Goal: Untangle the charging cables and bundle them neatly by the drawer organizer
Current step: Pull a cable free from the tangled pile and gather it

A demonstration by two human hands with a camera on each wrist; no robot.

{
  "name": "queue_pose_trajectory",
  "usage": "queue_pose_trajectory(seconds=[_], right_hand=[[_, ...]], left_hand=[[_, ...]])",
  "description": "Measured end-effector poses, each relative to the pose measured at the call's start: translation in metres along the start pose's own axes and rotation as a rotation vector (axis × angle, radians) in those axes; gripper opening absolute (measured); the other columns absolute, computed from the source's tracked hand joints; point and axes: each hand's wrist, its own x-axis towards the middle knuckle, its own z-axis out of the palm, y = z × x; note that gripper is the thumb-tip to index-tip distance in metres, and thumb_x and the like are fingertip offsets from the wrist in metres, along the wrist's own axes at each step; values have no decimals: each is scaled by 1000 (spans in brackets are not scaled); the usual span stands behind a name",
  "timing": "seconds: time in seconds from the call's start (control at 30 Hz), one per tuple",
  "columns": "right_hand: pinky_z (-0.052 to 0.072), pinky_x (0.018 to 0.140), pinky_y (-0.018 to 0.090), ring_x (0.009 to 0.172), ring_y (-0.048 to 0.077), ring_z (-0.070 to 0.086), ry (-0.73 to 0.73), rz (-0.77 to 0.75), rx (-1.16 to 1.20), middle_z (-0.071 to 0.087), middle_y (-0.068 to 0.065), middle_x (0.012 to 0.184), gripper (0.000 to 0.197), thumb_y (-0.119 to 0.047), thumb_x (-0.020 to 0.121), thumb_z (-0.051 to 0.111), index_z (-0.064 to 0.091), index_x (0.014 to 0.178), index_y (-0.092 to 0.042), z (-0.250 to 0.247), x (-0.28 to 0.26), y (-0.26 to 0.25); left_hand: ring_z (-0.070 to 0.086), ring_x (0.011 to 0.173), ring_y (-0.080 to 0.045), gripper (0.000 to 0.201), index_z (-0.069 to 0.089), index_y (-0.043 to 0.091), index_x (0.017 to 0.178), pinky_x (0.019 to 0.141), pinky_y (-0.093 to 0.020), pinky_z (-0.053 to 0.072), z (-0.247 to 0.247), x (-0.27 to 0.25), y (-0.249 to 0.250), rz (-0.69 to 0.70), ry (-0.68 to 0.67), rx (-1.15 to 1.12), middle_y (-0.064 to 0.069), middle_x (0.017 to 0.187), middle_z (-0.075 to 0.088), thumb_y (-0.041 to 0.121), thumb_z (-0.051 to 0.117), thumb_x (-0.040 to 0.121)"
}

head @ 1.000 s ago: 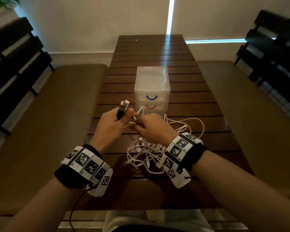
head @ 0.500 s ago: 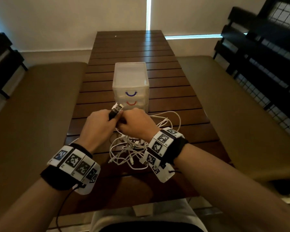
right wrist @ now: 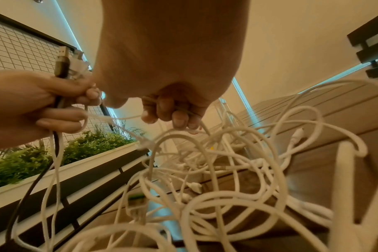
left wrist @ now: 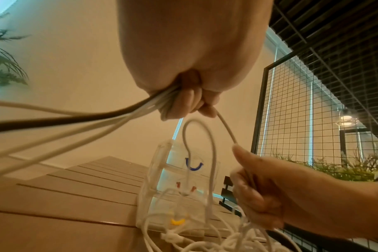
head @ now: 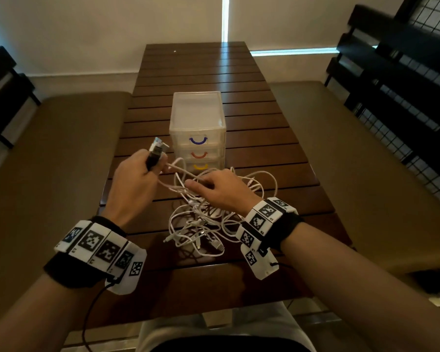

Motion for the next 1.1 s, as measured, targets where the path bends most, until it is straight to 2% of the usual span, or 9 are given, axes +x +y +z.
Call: queue_pose_trajectory(seconds=[0.1,0.27,0.37,0.43,0.53,0.63,0.77,0.97,1.1], right_hand=[[33,52,22,46,4,48,1,8,41,53,-7,54,53,-56,99,42,54,59,-23,-2,-2,4],[42,64,34,59,14,56,-28,107,-25,59,-3,60,61,-55,103,29,56,60,-21,-3,-1,7],[50,70,42,64,20,60,-43,138,-133,64,2,64,66,-56,102,25,60,62,-16,1,3,0],[51,69,41,65,23,60,-80,141,-216,62,4,65,65,-52,104,26,63,69,-12,3,4,-9],[49,62,37,62,23,58,-147,58,-376,59,4,64,56,-46,106,28,64,77,-15,3,1,-22],[41,56,31,55,16,48,-173,-29,-457,53,0,63,46,-41,105,30,63,86,-15,3,1,-34],[38,62,29,65,18,48,-214,-119,-490,54,-1,74,28,-30,101,42,62,93,-13,4,3,-40],[40,63,31,63,19,48,-228,-81,-481,45,-4,66,35,-36,103,38,64,99,-12,5,3,-38],[49,66,34,66,17,57,-253,-59,-310,57,-2,70,41,-43,102,40,68,104,-13,5,2,-33]], left_hand=[[55,78,-16,33,65,13,86,68,-36,42,-5,1,-4,-77,94,-101,2,84,63,36,46,101],[48,67,-10,36,68,23,94,65,-33,38,-5,7,-12,-211,214,-273,8,73,55,45,42,100],[59,90,-15,33,67,19,112,78,-38,49,3,5,-7,-153,173,-174,-1,102,67,40,45,100],[57,100,-11,30,63,20,122,84,-34,48,6,0,-2,-53,174,-121,6,115,63,34,47,100],[57,82,-5,30,60,29,128,69,-26,44,10,-9,-4,46,95,-86,14,102,64,30,48,100],[60,78,-12,25,65,26,119,64,-28,47,19,-16,-6,45,-140,-5,6,90,67,26,50,99],[49,72,-12,25,52,28,77,59,-20,32,28,-19,-2,40,-231,139,12,75,50,21,47,100],[57,69,-17,28,58,19,76,59,-27,41,25,-18,-4,-40,-271,183,2,74,60,24,45,99],[53,65,-18,33,53,21,67,57,-30,37,23,-16,-1,-70,-307,193,0,69,58,26,47,99]])
